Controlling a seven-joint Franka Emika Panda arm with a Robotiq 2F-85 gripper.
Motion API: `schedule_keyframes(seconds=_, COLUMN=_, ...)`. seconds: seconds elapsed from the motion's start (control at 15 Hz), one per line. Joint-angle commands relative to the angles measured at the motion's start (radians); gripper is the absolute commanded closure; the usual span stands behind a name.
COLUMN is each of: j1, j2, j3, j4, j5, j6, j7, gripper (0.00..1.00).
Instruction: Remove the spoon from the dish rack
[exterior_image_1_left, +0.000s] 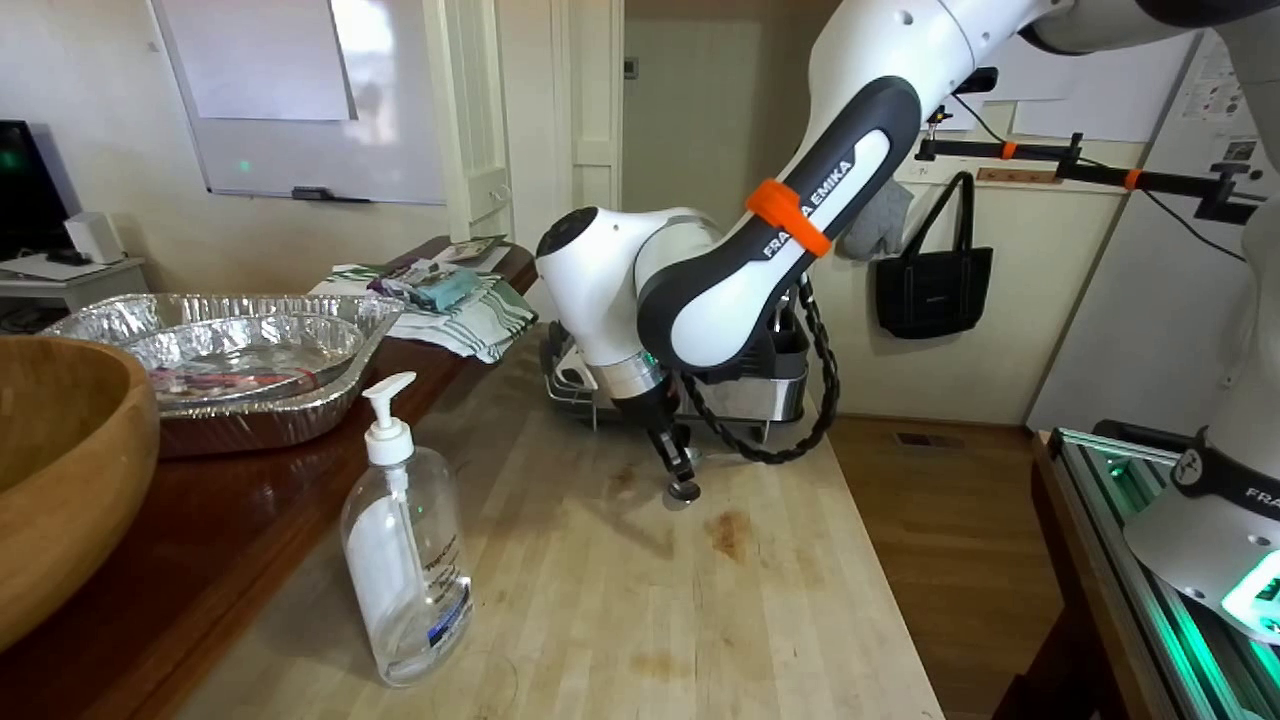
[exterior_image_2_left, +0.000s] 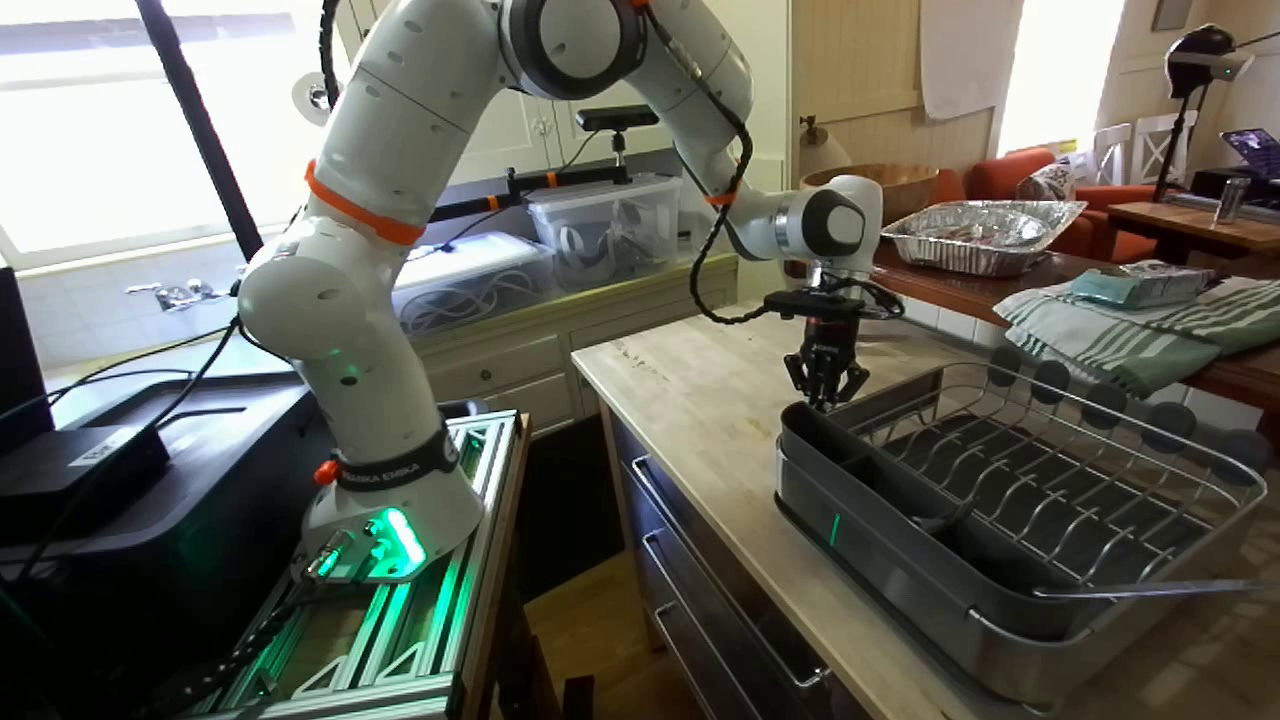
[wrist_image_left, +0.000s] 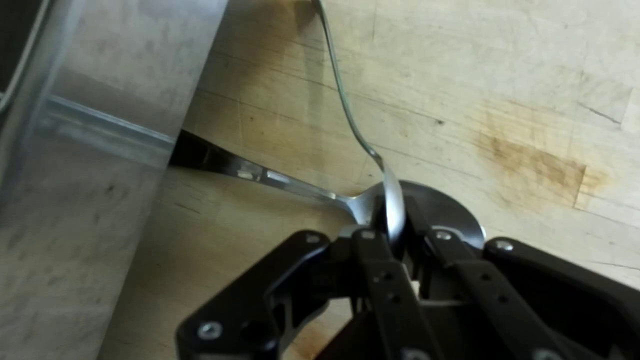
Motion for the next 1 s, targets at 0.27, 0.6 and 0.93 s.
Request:
schedule_keyframes(seconds=0.27, j1=0.008, j2=0.052, j3=-0.008, j4=0.026, j5=-0.017, j6=0.012, j7=0.034, gripper=0.98)
schedule_keyframes(seconds=0.6, j1=0.01, j2=0.055, j3=-0.01, j4=0.029, j5=-0.017, j6=0.011, j7=0.038, gripper=0.78)
schedule_keyframes(seconds=0.93, j1=0.01, j2=0.075, j3=-0.009, j4=0.039, j5=-0.014, j6=0.01, j7=0.039, gripper=0.59)
